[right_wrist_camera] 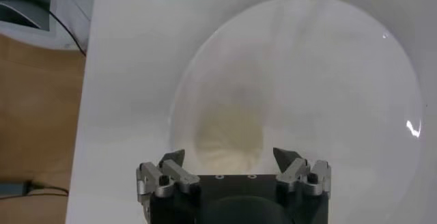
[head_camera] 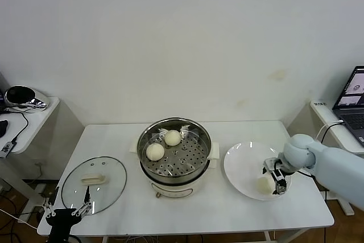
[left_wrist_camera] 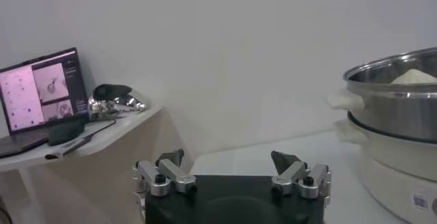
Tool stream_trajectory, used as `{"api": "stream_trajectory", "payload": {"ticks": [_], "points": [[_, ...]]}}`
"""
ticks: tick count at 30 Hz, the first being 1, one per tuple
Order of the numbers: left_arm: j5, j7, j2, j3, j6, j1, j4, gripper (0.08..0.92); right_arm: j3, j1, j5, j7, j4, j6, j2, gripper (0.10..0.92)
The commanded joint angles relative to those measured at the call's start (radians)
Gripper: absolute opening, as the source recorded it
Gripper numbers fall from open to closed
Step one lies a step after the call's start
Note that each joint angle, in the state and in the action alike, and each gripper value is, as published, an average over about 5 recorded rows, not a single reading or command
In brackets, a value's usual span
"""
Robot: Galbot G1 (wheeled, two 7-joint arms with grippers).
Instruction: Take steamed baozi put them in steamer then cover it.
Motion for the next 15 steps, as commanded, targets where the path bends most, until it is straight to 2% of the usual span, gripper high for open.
{"api": "stream_trajectory", "payload": {"ticks": [1,15], "points": [[-0.001,-0.001,0.000,0.000,-0.001,0.000,0.002,0.823,0.009,-0.018,-0.006,0.005,-0.034,-0.002,0.035,0.770],[-0.001,-0.002,-0.002,0.000,-0.006,0.001,0.002,0.823,0.016,-0.016,-0.019,-0.014,-0.051,-0.010,0.044,0.599]]}}
